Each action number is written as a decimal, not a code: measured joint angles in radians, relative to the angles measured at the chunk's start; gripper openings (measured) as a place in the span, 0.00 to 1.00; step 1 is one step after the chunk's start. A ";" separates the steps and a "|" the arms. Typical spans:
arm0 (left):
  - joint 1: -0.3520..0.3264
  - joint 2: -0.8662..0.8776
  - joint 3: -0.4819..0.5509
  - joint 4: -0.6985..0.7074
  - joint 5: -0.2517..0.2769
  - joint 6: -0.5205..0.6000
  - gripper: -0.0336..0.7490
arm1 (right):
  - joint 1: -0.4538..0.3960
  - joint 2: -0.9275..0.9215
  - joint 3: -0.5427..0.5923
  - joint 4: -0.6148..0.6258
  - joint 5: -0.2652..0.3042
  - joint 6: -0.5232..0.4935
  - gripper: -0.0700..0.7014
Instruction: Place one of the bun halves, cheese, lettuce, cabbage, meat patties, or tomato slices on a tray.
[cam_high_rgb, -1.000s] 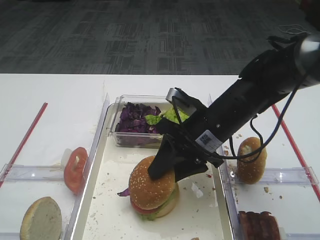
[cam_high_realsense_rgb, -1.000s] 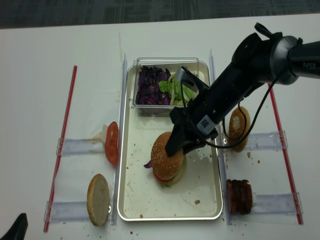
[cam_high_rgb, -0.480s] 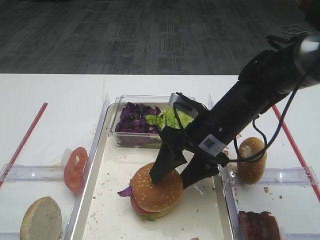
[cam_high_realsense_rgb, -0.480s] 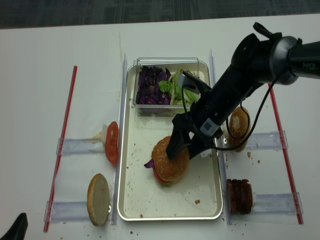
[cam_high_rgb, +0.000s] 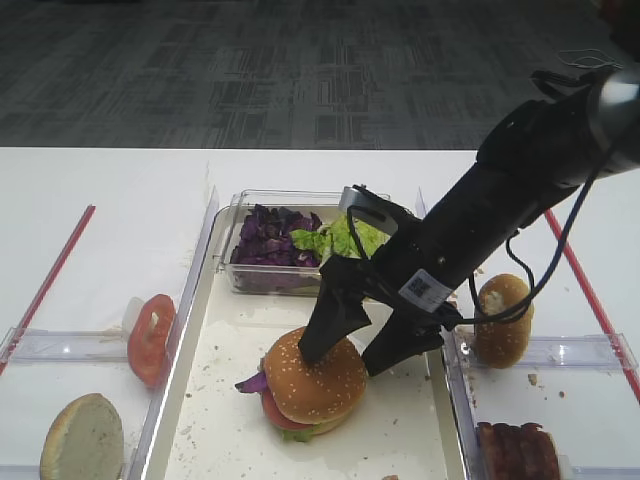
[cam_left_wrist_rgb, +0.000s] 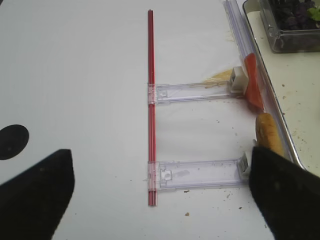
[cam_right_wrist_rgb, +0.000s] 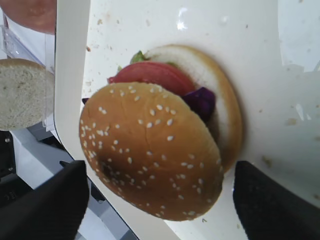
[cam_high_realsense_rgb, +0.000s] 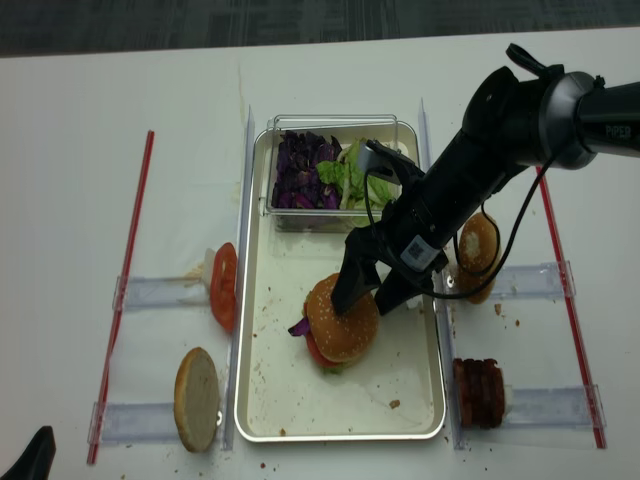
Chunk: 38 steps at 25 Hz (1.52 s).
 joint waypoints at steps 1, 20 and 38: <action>0.000 0.000 0.000 0.000 0.000 0.000 0.92 | 0.000 0.000 0.000 0.000 -0.002 0.000 0.90; 0.000 0.000 0.000 0.000 0.000 0.000 0.92 | 0.000 -0.092 0.000 -0.041 -0.025 0.039 0.90; 0.000 0.000 0.000 0.000 0.000 0.000 0.92 | 0.000 -0.403 0.002 -0.111 0.015 0.147 0.90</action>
